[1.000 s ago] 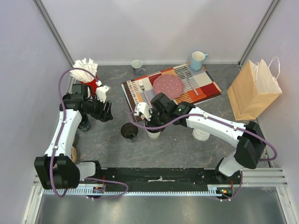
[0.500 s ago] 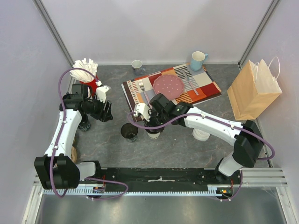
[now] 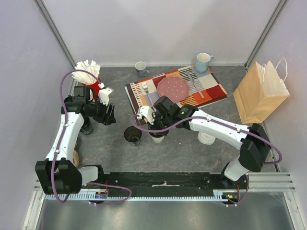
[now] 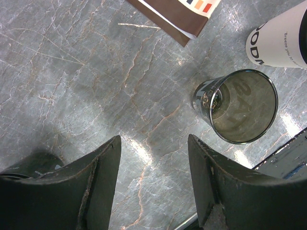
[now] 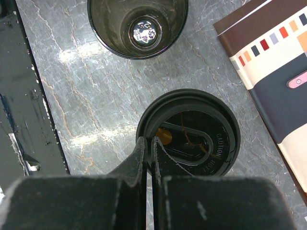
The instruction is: Pack the takeout coffee
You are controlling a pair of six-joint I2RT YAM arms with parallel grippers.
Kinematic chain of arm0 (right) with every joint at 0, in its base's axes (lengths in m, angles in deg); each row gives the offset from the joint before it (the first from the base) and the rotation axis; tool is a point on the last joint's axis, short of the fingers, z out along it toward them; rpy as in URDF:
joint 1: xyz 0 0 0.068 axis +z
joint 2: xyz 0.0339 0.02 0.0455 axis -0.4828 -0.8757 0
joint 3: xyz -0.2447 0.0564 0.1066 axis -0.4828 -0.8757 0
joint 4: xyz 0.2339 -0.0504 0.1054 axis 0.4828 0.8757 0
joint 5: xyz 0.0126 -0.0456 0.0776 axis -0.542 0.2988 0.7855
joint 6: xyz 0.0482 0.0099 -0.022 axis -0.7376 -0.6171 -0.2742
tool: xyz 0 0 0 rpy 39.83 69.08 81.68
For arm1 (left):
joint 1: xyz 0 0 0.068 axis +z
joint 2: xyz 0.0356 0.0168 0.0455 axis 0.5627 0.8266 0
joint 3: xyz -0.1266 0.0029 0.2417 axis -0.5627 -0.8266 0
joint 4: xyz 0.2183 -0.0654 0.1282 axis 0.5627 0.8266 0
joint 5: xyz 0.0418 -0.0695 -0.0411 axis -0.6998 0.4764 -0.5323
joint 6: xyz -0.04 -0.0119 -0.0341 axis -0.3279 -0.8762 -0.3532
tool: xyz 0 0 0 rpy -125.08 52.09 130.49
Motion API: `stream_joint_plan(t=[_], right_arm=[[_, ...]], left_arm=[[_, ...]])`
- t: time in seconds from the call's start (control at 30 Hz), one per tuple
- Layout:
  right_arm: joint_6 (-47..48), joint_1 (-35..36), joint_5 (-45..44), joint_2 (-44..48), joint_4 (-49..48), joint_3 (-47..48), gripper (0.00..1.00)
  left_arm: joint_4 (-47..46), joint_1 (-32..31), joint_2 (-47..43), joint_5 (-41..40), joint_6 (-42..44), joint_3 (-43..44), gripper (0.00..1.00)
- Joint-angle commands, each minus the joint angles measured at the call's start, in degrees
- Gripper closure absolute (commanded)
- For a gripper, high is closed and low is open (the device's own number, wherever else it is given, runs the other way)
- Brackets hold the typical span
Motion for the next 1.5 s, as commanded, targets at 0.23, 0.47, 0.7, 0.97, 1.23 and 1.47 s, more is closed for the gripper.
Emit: stream_joint_plan(t=[0.23, 0.47, 0.7, 0.97, 1.23, 1.47], right_arm=[[-1.23, 0.23, -2.28, 1.7, 1.6, 3.43, 1.0], [-0.97, 0.14, -1.75, 0.21, 1.26, 3.08, 1.0], [-0.97, 0.14, -0.52, -0.84, 0.64, 3.26, 1.0], [-1.15, 0.14, 0.27, -1.72, -0.06, 3.17, 1.0], [-1.49, 0.14, 0.1, -1.46, -0.06, 3.08, 1.0], [-3.25, 0.23, -0.35, 1.17, -0.59, 0.98, 1.0]], left_arm=[[0.37, -0.18, -1.05, -0.47, 1.78, 1.17, 0.35], [0.28, -0.26, -1.14, -0.74, 1.87, 1.25, 0.35], [0.54, -0.26, -1.31, -1.09, 2.13, 1.34, 0.35], [0.54, -0.26, -1.31, -1.18, 2.31, 1.34, 0.35], [0.46, -0.26, -1.22, -1.0, 2.48, 0.91, 0.35], [0.46, -0.18, -1.23, -1.0, 2.66, 0.82, 0.35]])
